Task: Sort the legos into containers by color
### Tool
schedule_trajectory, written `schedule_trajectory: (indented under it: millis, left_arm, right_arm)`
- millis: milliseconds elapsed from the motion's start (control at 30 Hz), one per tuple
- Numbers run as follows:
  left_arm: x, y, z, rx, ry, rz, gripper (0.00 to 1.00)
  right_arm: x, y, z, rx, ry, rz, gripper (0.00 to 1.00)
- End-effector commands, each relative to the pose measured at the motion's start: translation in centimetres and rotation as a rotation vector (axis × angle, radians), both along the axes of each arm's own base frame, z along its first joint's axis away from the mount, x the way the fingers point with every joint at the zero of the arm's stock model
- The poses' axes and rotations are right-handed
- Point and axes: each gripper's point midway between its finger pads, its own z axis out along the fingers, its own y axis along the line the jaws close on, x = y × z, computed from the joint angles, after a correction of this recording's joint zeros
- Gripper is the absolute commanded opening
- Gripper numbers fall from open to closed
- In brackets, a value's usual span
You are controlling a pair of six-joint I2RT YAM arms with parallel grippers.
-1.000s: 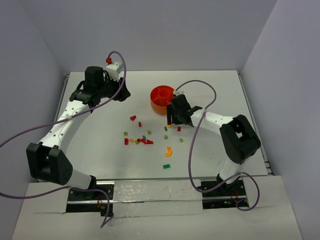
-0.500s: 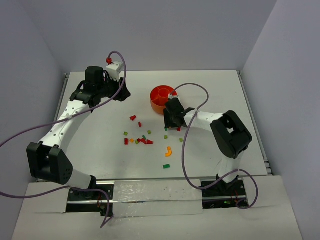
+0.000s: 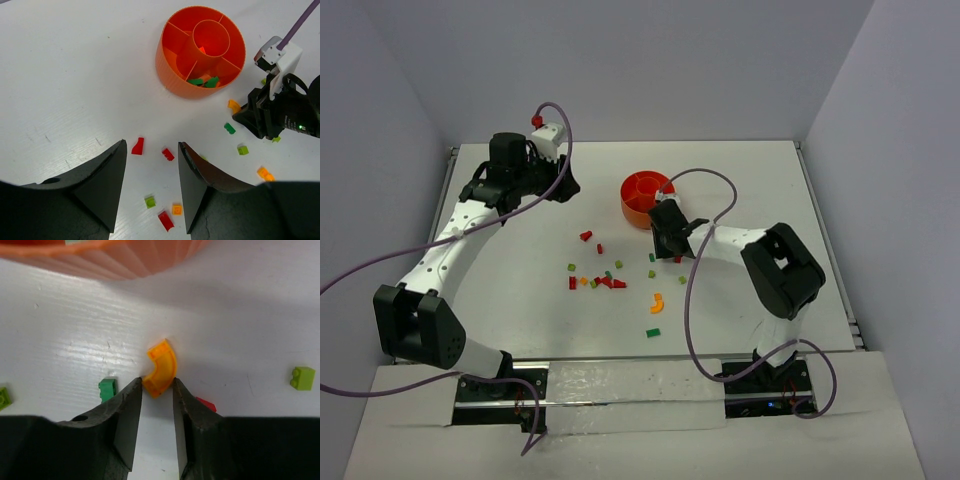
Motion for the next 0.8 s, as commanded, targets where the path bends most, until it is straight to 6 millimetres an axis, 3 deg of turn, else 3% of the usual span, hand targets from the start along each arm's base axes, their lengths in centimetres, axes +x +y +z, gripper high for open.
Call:
schedule_trajectory:
  millis: [0, 200, 400, 600, 733, 767]
  left_arm:
    - [0.8, 0.1, 0.8, -0.006, -0.038, 0.007, 0.54]
    - [0.8, 0.0, 0.7, -0.003, -0.033, -0.004, 0.54]
    - [0.9, 0.0, 0.9, 0.025, -0.056, -0.032, 0.56]
    - [1.3, -0.3, 1.4, 0.011, -0.063, -0.039, 0.57]
    - [1.7, -0.5, 1.8, 0.004, -0.069, -0.041, 0.57]
    - [1.7, -0.6, 1.7, 0.005, -0.067, -0.043, 0.57]
  right_arm:
    - [-1.4, -0.7, 1.4, 0.022, -0.003, 0.0, 0.33]
    - [-2.3, -1.1, 3.8, 0.052, -0.023, 0.03, 0.21]
    - [-2.4, -1.5, 7.5, 0.053, -0.096, 0.07, 0.15]
    - [-0.2, -2.1, 12.2, 0.086, -0.187, 0.046, 0.15]
    - [3.0, -3.2, 13.8, 0.103, -0.235, 0.001, 0.15]
    - [3.3, -3.5, 13.4, 0.096, -0.229, -0.006, 0.15]
